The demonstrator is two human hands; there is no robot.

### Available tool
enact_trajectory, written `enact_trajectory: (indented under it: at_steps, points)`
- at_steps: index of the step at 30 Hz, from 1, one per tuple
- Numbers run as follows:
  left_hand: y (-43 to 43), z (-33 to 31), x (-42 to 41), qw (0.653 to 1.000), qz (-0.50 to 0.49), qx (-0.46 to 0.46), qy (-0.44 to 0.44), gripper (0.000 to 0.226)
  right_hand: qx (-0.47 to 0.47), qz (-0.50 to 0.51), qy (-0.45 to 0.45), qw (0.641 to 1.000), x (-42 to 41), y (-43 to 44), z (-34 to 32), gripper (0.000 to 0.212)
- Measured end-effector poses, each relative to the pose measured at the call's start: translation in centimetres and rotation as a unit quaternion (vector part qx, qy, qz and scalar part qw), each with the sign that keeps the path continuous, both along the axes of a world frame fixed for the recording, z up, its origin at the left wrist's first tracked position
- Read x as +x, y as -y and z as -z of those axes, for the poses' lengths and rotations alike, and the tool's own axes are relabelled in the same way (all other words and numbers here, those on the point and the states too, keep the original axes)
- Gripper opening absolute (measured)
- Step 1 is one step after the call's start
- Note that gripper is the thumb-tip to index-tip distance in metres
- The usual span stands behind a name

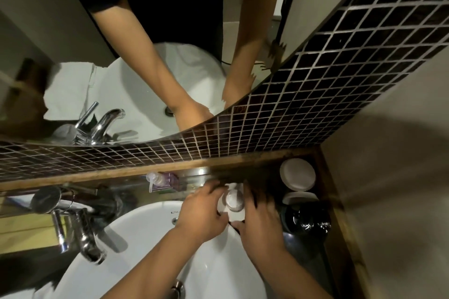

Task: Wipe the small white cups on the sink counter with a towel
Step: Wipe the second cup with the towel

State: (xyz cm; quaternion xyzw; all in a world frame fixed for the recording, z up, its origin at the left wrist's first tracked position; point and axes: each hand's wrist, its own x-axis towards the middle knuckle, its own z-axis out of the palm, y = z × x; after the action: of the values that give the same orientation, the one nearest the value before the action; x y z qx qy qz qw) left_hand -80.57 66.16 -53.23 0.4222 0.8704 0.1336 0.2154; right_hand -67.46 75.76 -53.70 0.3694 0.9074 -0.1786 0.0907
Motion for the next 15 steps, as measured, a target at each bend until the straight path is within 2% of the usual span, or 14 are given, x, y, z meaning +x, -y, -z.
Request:
enact_trajectory:
  at_steps: [3,7,10,15]
  points:
    - [-0.3,-0.2,-0.3,1.0,0.009,-0.018,0.021,0.071,-0.008,-0.035,0.043,0.998,-0.2,-0.8,-0.3,0.104]
    - [-1.4,-0.3,-0.2,0.995,0.0,0.008,0.099,0.071,-0.014,-0.044,0.061,0.997,-0.8,-1.2,-0.3,0.081]
    - [-2.0,-0.4,0.1,0.994,-0.003,0.034,0.107,0.066,0.002,-0.042,0.045,0.998,-1.0,-1.0,-0.1,0.068]
    - [-2.3,-0.4,0.3,0.992,-0.024,0.047,0.112,0.052,0.021,-0.033,0.042,0.998,-1.1,-1.4,0.1,0.068]
